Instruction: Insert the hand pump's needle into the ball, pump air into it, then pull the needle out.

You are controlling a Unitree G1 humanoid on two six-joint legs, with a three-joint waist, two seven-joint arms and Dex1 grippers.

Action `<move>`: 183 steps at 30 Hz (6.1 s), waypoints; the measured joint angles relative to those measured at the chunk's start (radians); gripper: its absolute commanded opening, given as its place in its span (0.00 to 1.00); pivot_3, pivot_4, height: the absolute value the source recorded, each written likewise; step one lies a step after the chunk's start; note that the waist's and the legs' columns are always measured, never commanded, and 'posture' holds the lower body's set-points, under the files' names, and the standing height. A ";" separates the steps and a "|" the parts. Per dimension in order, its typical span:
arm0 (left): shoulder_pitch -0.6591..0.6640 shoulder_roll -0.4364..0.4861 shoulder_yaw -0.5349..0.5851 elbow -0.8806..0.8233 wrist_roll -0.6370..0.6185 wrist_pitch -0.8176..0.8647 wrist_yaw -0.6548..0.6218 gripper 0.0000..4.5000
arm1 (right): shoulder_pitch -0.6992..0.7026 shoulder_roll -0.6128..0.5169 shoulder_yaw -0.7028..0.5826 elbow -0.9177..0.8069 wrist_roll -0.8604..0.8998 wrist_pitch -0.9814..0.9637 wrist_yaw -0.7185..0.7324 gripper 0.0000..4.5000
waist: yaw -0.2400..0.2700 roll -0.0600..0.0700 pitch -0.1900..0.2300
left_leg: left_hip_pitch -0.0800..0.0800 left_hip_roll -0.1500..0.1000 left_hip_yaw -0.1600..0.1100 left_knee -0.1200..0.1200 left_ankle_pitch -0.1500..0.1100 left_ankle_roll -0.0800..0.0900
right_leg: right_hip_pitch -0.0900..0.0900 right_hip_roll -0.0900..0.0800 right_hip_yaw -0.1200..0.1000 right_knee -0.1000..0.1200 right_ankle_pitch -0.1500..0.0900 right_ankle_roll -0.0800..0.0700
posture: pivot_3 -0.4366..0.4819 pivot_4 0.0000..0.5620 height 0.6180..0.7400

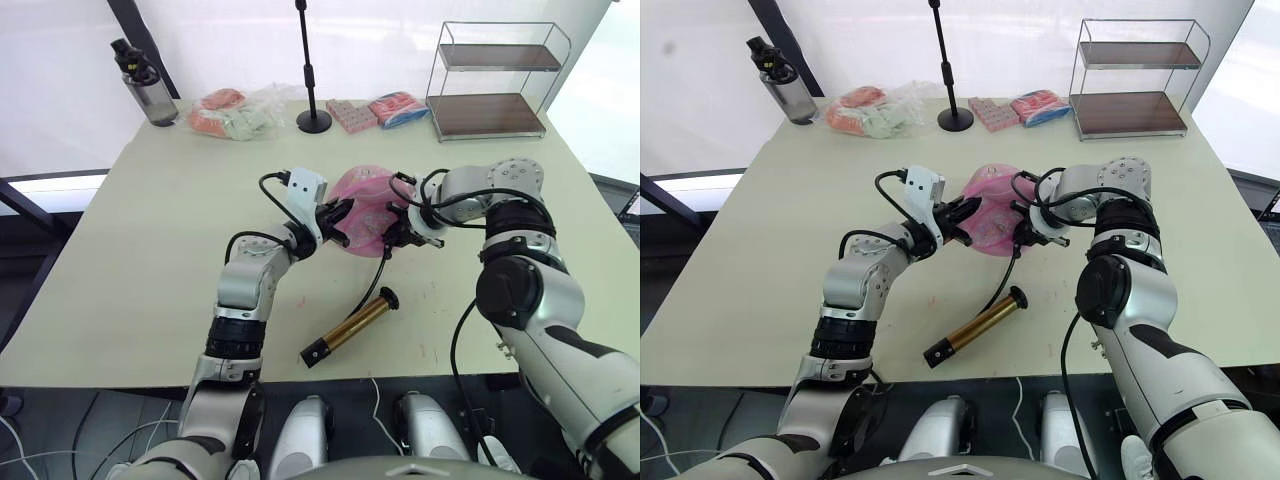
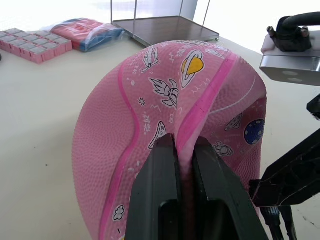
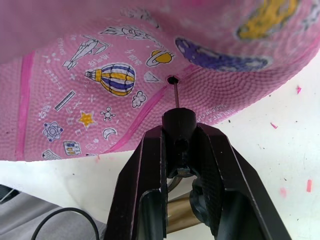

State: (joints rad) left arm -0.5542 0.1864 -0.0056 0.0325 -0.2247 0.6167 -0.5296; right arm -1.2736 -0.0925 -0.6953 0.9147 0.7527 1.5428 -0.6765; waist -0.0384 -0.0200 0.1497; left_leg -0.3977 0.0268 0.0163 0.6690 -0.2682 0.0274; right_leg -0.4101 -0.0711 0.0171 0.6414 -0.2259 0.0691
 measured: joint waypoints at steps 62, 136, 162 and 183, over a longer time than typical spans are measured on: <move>-0.052 0.038 -0.004 0.137 -0.014 -0.085 -0.007 0.00 | 0.018 -0.027 0.229 -0.151 -0.239 0.067 0.443 0.68 | 0.007 0.002 -0.001 | -0.001 0.000 -0.001 -0.002 0.000 0.000 | 0.001 -0.001 -0.001 -0.004 0.000 0.000 | 0.48 0.27 1.00; -0.031 0.040 -0.031 0.130 -0.012 -0.102 0.009 0.00 | 0.597 0.058 0.657 -1.153 -0.350 -0.108 0.623 0.29 | 0.025 0.003 -0.001 | -0.002 0.000 -0.003 -0.003 0.000 0.000 | 0.000 0.000 -0.004 -0.007 0.000 0.000 | 0.48 0.27 1.00; -0.029 0.037 -0.046 0.126 -0.013 -0.103 0.001 0.00 | 0.577 -0.221 0.931 -1.191 -0.403 -0.168 0.865 0.07 | 0.027 0.003 -0.002 | -0.002 -0.001 -0.004 -0.003 0.000 0.000 | 0.001 -0.001 -0.004 -0.007 0.000 0.000 | 0.48 0.27 1.00; -0.069 0.052 -0.028 0.201 -0.014 -0.091 -0.009 0.00 | 0.441 -0.367 1.268 -0.862 -0.686 -0.678 1.269 0.07 | 0.020 0.003 -0.012 | 0.006 0.000 -0.005 -0.003 0.000 0.000 | 0.007 0.000 -0.005 -0.008 0.000 0.000 | 0.48 0.27 1.00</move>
State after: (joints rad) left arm -0.6231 0.2389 -0.0338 0.2336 -0.2382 0.5253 -0.5385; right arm -0.8325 -0.4594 0.5722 0.0530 0.0664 0.8647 0.5921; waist -0.0184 -0.0170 0.1378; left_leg -0.3915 0.0265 0.0113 0.6663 -0.2682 0.0274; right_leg -0.4027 -0.0710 0.0122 0.6333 -0.2260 0.0686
